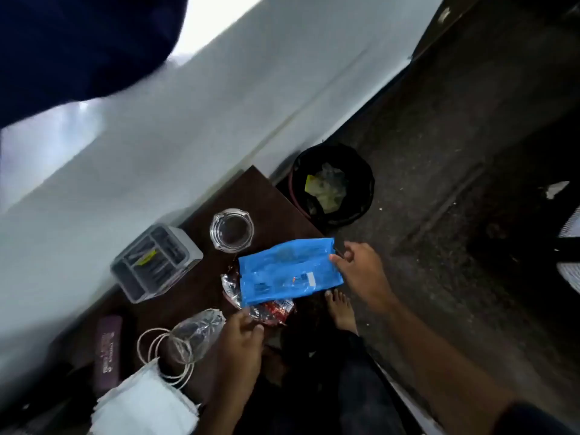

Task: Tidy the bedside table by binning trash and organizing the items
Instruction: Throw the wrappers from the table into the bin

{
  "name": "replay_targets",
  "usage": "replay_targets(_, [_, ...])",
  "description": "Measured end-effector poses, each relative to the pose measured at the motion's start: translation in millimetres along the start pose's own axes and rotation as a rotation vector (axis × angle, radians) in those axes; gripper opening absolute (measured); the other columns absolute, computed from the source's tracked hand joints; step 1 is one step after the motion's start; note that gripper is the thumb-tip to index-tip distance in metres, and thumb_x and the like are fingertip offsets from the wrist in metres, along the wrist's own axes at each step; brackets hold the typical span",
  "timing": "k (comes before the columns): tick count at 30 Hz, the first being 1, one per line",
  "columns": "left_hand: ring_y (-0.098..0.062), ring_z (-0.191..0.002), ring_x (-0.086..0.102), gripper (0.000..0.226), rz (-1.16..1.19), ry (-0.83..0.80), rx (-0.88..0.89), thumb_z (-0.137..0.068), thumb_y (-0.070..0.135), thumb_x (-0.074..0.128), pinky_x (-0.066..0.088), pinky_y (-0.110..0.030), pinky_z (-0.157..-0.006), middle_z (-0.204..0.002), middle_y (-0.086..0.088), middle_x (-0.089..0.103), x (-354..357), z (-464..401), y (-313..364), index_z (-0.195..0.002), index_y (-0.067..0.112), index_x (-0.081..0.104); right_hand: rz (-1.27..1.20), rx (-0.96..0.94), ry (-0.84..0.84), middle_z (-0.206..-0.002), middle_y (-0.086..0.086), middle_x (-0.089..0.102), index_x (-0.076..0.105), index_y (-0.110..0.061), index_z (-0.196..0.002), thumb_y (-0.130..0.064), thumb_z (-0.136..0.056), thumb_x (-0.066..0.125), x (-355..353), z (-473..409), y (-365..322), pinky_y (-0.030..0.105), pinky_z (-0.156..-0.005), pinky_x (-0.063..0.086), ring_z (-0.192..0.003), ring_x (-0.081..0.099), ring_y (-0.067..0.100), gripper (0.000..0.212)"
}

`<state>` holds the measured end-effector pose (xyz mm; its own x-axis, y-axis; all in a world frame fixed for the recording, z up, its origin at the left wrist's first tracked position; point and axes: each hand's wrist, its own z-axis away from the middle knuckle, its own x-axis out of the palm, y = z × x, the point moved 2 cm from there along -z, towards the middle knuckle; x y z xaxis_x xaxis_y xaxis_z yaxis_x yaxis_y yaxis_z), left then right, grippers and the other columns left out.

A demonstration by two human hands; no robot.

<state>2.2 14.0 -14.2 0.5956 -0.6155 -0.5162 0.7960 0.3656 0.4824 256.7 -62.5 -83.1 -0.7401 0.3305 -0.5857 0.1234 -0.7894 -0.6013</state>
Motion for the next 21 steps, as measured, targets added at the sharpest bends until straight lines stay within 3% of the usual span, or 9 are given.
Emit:
replay_targets(2, [-0.009,-0.089,0.063,0.05,0.043,0.08,-0.095,-0.092,0.011,0.065,0.043,-0.019,-0.071,-0.123,-0.003,0.063,10,-8,-7,-0.14,0.013,0.052,-0.018,0.026,0.024,-0.107,0.007,0.055,0.062,-0.005,-0.132,-0.036,-0.087,0.075,11,-7,9,0.001,-0.06,0.035,-0.088,0.05,0.009,0.055])
replay_targets(5, [-0.032,-0.114,0.063,0.06,0.116,0.082,-0.189,-0.085,0.009,0.071,0.05,-0.044,-0.1,-0.136,-0.022,0.061,27,-22,-16,-0.14,-0.001,0.048,-0.039,0.015,0.037,-0.104,-0.002,0.048,0.065,-0.012,-0.127,-0.04,-0.082,0.079,28,-13,20,-0.002,-0.059,0.034,-0.086,0.052,0.006,0.054])
replay_targets(7, [-0.045,-0.126,0.056,0.063,0.124,0.088,-0.227,-0.081,0.01,0.074,0.045,-0.057,-0.106,-0.135,-0.029,0.059,37,-27,-17,-0.135,-0.007,0.048,-0.066,0.019,0.066,-0.105,-0.001,0.049,0.065,-0.014,-0.125,-0.038,-0.081,0.08,33,-12,22,0.001,-0.063,0.034,-0.09,0.055,0.01,0.052])
replay_targets(10, [-0.042,-0.127,0.054,0.072,0.123,0.153,-0.248,-0.078,0.01,0.078,0.047,-0.047,-0.105,-0.138,-0.025,0.056,46,-32,-15,-0.14,-0.004,0.043,-0.088,0.025,0.099,-0.108,0.0,0.05,0.065,-0.018,-0.123,-0.036,-0.079,0.082,33,-11,19,0.002,-0.067,0.035,-0.096,0.057,0.012,0.05])
replay_targets(12, [-0.041,-0.121,0.057,0.076,0.145,0.187,-0.263,-0.077,0.008,0.079,0.047,-0.038,-0.091,-0.135,-0.025,0.057,50,-33,-10,-0.14,-0.003,0.04,-0.109,0.013,0.115,-0.109,0.0,0.05,0.066,-0.019,-0.119,-0.03,-0.078,0.084,33,-12,14,0.002,-0.07,0.038,-0.096,0.058,0.011,0.046])
replay_targets(15, [-0.019,-0.091,0.068,0.082,0.217,0.21,-0.265,-0.075,0.006,0.083,0.047,-0.022,-0.072,-0.12,-0.021,0.066,54,-35,-4,-0.143,0.001,0.038,-0.16,-0.007,0.168,-0.106,-0.004,0.047,0.063,-0.025,-0.104,-0.021,-0.075,0.087,31,-14,9,-0.002,-0.063,0.042,-0.091,0.056,0.003,0.038])
replay_targets(17, [-0.007,-0.078,0.072,0.086,0.266,0.244,-0.277,-0.073,0.006,0.086,0.055,-0.02,-0.066,-0.106,-0.019,0.07,54,-38,-4,-0.144,0.0,0.038,-0.178,0.005,0.182,-0.104,-0.003,0.052,0.058,-0.026,-0.097,-0.018,-0.072,0.088,27,-18,8,0.003,-0.064,0.04,-0.089,0.057,0.009,0.041])
replay_targets(19, [-0.031,-0.098,0.073,0.082,0.29,0.24,-0.335,-0.072,0.01,0.088,0.059,-0.041,-0.088,-0.115,-0.027,0.069,54,-41,-5,-0.139,-0.006,0.044,-0.259,0.055,0.151,-0.099,0.002,0.064,0.059,-0.022,-0.094,-0.015,-0.071,0.089,17,-24,9,0.015,-0.067,0.047,-0.085,0.062,0.015,0.039])
replay_targets(21, [-0.039,-0.101,0.071,0.065,0.296,0.249,-0.355,-0.072,0.008,0.086,0.056,-0.052,-0.091,-0.115,-0.028,0.071,53,-44,-7,-0.128,-0.006,0.054,-0.424,0.127,0.093,-0.097,0.01,0.073,0.062,-0.015,-0.094,-0.008,-0.072,0.087,-1,-31,14,0.034,-0.072,0.059,-0.082,0.07,0.023,0.034])
